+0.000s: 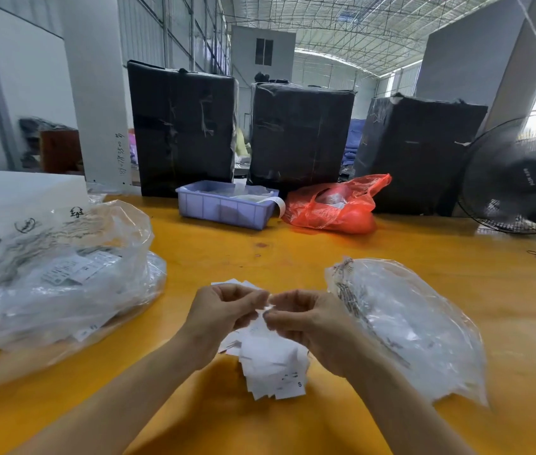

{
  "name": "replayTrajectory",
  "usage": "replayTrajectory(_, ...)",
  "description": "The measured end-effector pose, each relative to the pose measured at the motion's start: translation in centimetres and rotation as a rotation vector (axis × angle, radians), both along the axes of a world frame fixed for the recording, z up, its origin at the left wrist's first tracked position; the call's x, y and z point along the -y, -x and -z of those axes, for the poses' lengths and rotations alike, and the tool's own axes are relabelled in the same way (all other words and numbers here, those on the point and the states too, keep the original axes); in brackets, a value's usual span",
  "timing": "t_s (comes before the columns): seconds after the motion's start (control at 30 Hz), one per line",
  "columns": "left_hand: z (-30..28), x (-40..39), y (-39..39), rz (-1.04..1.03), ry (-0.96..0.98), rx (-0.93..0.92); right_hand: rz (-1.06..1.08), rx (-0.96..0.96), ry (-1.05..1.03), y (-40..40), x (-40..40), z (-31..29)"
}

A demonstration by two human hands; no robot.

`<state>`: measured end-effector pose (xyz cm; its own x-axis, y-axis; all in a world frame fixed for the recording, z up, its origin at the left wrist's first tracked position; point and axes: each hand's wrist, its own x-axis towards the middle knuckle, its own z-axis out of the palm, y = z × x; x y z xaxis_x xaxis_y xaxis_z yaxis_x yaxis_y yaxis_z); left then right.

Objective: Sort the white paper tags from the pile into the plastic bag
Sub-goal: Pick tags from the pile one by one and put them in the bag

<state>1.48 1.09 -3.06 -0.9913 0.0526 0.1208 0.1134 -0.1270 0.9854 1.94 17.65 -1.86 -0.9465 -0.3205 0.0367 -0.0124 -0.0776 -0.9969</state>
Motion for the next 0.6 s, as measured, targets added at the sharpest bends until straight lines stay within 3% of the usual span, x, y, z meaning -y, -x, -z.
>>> replayTrajectory(0.3, 0.34, 0.07, 0.25, 0.013, 0.037, 0.003, 0.275, 0.032, 0.176, 0.64, -0.25, -0.06)
replayTrajectory(0.6, -0.02, 0.66, 0.35, 0.23, 0.075, 0.159, 0.131, -0.069, 0.018, 0.18, 0.21, 0.05)
